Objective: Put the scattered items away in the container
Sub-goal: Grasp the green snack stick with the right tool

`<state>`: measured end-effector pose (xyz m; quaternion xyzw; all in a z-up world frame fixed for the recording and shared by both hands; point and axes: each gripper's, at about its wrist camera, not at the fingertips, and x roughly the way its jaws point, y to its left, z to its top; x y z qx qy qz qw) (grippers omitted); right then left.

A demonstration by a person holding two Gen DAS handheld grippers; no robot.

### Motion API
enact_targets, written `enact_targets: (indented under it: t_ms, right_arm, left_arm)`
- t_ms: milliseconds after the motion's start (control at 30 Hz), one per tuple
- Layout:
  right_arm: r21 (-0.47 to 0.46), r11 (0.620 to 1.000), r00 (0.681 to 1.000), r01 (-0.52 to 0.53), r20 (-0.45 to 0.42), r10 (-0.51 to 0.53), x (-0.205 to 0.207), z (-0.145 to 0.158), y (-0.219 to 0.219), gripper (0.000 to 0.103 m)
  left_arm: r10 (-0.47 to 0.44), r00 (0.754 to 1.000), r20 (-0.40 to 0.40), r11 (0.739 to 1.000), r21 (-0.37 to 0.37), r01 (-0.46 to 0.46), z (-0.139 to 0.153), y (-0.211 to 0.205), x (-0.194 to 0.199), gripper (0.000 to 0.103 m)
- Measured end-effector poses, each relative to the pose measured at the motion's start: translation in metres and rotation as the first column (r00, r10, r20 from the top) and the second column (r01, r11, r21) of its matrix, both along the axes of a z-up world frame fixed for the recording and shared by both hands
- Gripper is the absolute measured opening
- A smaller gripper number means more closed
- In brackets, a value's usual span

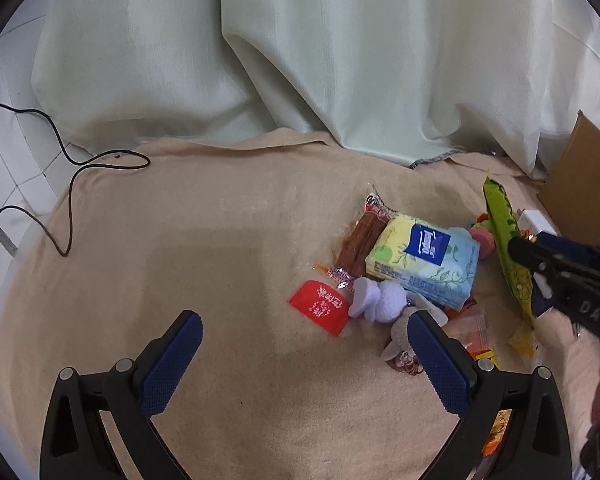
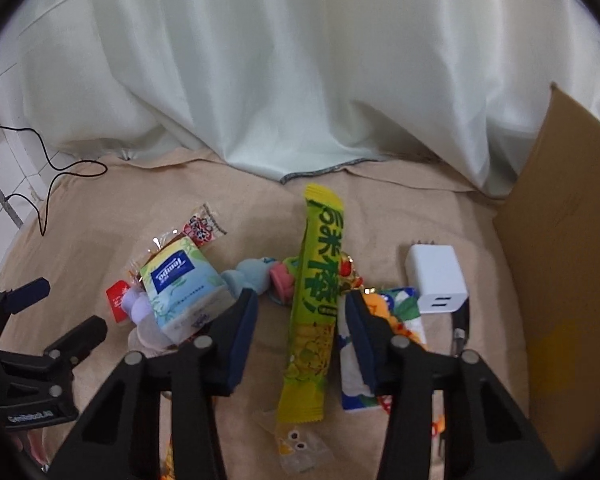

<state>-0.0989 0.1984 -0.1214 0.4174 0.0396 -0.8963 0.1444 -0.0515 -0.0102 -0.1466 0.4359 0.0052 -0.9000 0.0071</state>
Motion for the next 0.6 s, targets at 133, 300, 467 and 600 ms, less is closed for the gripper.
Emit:
enact_targets:
  t_ms: [133,300,467,600]
  right_arm:
    - [0.018,1.0,1.0,-0.014,0.004,0.014,-0.007,-0.008,-0.008,0.05]
    - [0.009,1.0,1.0,0.015,0.016,-0.016,-0.014,-0.012,-0.004,0.036]
    - [-0.019,0.999,0.999,0.037,0.035,-0.036,-0.021,-0.015,0.004,0.026]
    - [0.032,0.999,0.999,0.028,0.018,-0.028,-0.019,-0.018,-0.006,0.027]
  left_arm:
    - [0.009,1.0,-0.007,1.0,0.015,-0.009,0.003,-0.007,-0.001,0.103]
    - [0.021,1.0,-0.011,0.999,0.025,-0.021,0.005,-0.015,0.002,0.103]
    - [0.028,0.999,-0.019,0.999,0.03,-0.027,0.005,-0.02,0.003,0.103]
    - [0.026,0.999,-0.022,0.999,0.042,-0.025,0.005,-0.022,0.003,0.103]
